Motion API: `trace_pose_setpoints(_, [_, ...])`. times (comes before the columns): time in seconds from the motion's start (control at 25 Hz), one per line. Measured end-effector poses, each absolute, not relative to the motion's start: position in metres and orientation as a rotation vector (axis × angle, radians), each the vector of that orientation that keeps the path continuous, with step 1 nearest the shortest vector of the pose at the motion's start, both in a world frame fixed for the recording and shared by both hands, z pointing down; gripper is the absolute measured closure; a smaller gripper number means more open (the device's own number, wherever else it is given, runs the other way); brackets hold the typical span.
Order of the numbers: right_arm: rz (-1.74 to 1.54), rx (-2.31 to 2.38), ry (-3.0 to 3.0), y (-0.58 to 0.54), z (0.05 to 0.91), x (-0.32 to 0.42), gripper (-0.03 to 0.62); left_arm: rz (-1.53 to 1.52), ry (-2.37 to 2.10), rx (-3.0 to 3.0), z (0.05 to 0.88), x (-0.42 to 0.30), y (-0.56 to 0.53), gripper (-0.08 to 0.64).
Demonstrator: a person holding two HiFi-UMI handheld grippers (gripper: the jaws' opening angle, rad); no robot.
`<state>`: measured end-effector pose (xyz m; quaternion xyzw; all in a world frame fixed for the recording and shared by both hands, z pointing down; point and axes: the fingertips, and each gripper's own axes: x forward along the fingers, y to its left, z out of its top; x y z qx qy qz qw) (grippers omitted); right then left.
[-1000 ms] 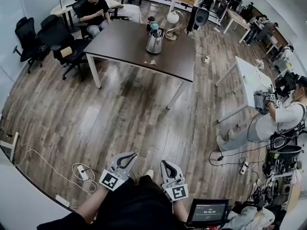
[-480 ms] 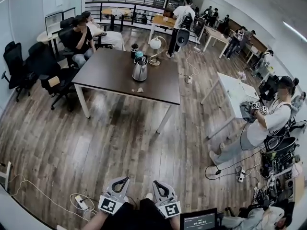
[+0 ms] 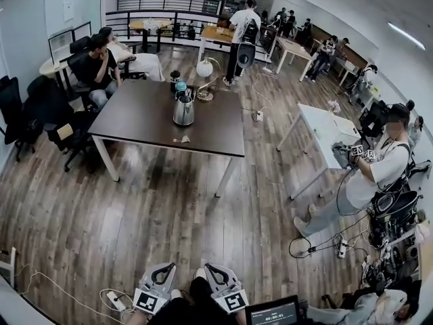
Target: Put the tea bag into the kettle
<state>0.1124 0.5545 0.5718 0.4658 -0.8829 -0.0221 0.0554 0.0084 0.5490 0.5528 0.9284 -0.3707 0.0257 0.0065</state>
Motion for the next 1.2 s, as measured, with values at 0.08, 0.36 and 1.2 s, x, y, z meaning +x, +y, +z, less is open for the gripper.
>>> trace_pose_setpoints(0.08, [-0.061, 1.422, -2.698, 0.535, 0.569, 0.123, 0.586, 0.087, -1.158, 2.909, 0.549, 0.022, 0.535, 0.56])
trace_pose_setpoints(0.36, [-0.3, 1.439, -2.82, 0.483, 0.537, 0.161, 0.586, 0.109, -1.204, 2.927, 0.542, 0.067, 0.486, 0.56])
trace_pose_setpoints(1.2, [-0.016, 1.517, -2.728, 0.449, 0.577, 0.226, 0.586, 0.161, -1.199, 2.924, 0.552, 0.116, 0.437, 0.56])
